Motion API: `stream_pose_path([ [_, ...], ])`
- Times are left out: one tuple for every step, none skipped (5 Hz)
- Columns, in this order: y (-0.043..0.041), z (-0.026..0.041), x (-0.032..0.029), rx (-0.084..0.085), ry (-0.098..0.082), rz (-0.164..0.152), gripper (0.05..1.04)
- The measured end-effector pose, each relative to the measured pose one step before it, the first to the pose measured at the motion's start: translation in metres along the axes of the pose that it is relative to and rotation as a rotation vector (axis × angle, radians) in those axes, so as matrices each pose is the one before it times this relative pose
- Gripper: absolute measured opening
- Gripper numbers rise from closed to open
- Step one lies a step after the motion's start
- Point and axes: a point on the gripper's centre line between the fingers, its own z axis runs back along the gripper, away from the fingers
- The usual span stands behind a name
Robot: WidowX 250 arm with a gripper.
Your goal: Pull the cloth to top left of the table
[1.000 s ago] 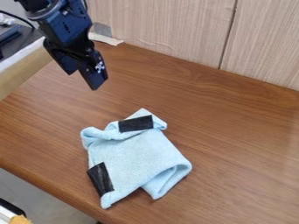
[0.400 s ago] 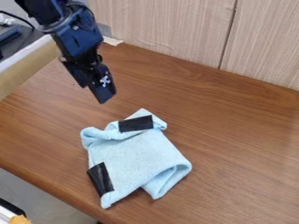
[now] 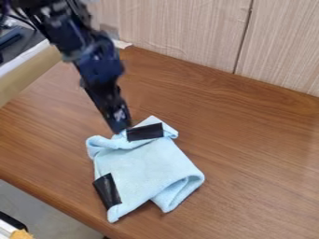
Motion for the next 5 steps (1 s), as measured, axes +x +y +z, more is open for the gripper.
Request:
stream_pose_path([
  [-0.01044, -0.01618, -0.00259, 0.0213, 0.0362, -0.0541, 0.961],
  [-0.00238, -0.00548, 0.00351, 0.0361, 0.0152, -0.0266, 0.693],
  [-0.00154, -0.00494, 0.00085, 0.0053, 0.0169, -0.0099, 0.388],
  [-0.00044, 0.00004, 0.00165, 0.0062, -0.0011, -0.0001, 0.173],
  [-0.00258, -0.00200, -0.00015, -0.0120, 0.0090, 0.0033, 0.070],
])
